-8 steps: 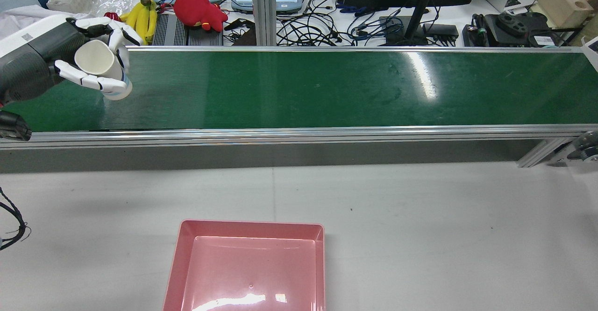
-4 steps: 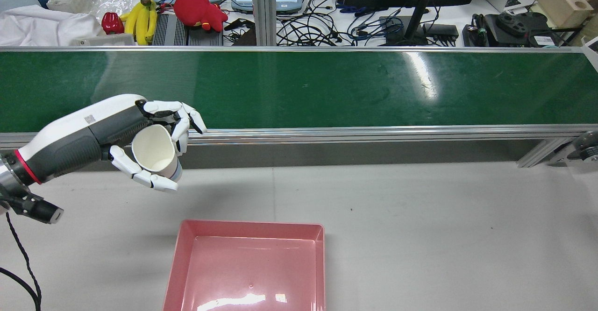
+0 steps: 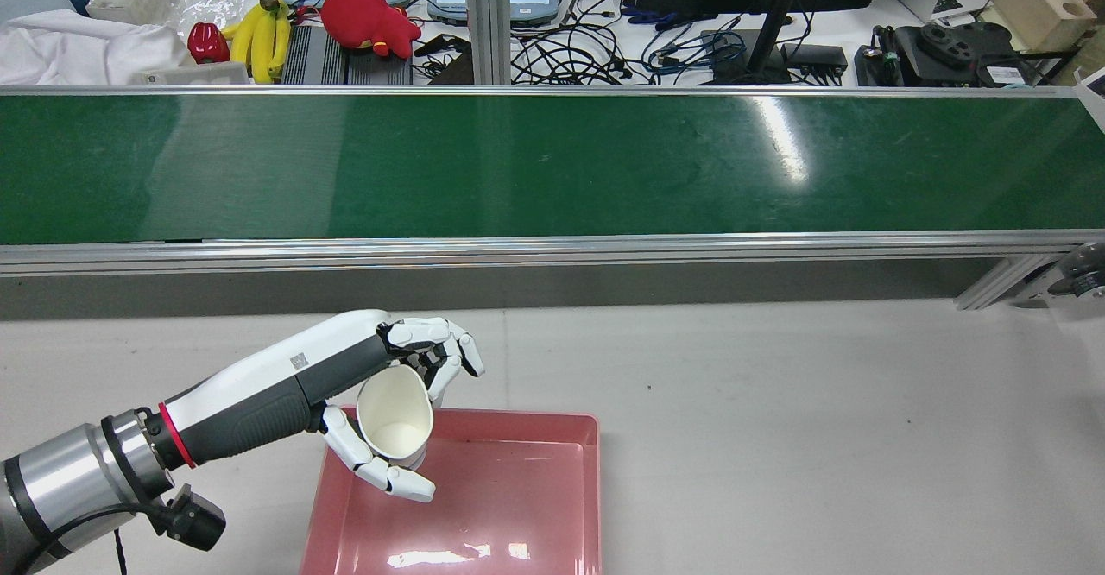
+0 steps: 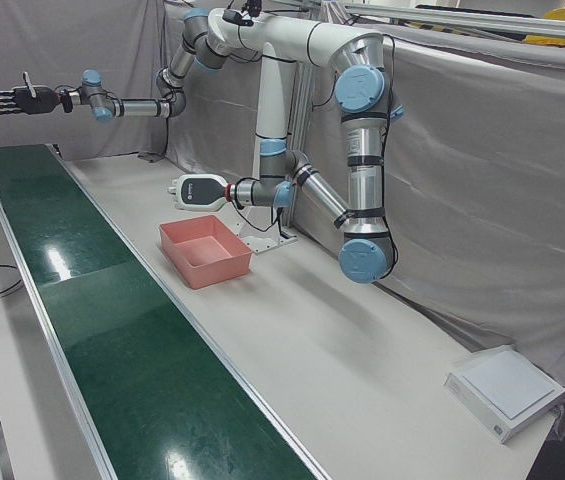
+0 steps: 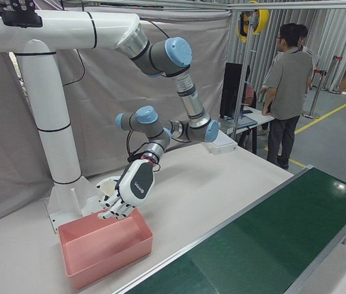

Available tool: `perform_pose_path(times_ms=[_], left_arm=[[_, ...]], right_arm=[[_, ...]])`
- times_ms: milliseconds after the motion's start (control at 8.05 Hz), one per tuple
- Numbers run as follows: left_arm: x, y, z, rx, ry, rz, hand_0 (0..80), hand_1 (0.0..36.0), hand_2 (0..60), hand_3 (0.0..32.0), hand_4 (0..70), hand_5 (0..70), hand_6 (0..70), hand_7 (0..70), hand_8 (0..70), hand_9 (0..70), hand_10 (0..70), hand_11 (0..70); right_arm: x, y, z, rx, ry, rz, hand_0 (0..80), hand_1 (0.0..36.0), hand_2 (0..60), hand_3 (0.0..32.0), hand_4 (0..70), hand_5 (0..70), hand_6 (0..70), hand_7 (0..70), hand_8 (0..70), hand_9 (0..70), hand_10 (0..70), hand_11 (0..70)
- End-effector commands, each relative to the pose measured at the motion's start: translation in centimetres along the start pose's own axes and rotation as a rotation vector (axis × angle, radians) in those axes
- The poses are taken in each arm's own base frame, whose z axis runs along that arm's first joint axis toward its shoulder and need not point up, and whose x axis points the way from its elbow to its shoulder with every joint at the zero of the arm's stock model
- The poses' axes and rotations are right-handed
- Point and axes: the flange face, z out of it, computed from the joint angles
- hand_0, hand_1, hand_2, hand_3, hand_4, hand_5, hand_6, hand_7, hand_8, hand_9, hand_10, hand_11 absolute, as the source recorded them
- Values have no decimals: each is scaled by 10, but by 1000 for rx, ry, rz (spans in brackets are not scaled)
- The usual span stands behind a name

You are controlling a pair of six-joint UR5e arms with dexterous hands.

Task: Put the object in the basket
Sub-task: 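Lift the cup with the left hand and carry it over the pink basket, then open the left hand to drop the cup into the pink basket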

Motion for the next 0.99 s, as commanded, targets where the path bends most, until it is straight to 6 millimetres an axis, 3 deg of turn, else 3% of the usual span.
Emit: perform_pose_path(times_ms=[0, 124, 373, 497, 621, 870], left_arm=[[-21, 24, 7, -1, 16, -16, 520, 102, 0, 0, 237, 700, 155, 298, 259, 372, 234, 349], [-26, 33, 9, -16, 16, -28, 531, 80, 0, 0, 155, 689, 105, 216, 164, 236, 177, 268], [-32, 36, 7, 29, 33, -41, 541, 82, 0, 0, 60, 516, 39, 89, 36, 51, 99, 159], [-36, 41, 6, 22, 23, -49, 547, 77, 0, 0, 15, 405, 19, 30, 12, 12, 72, 121], [-33, 42, 5, 19, 27, -57, 545, 68, 0, 8, 13, 331, 17, 19, 7, 4, 50, 89], [-22, 46, -1, 12, 35, -64, 542, 67, 0, 6, 21, 295, 17, 12, 0, 0, 32, 62]], right_arm=[[-1, -1, -1, 1, -1, -1, 0, 0, 0, 0, 0, 0, 0, 0, 0, 0, 0, 0], [0, -1, -1, 1, 0, 0, 0, 0, 0, 0, 0, 0, 0, 0, 0, 0, 0, 0], [0, -1, -1, 1, 0, 0, 0, 0, 0, 0, 0, 0, 0, 0, 0, 0, 0, 0], [-1, 0, 0, 1, -1, 0, 0, 0, 0, 0, 0, 0, 0, 0, 0, 0, 0, 0], [0, 0, 0, 0, 0, 0, 0, 0, 0, 0, 0, 0, 0, 0, 0, 0, 0, 0], [0, 0, 0, 0, 0, -1, 0, 0, 0, 0, 0, 0, 0, 0, 0, 0, 0, 0]])
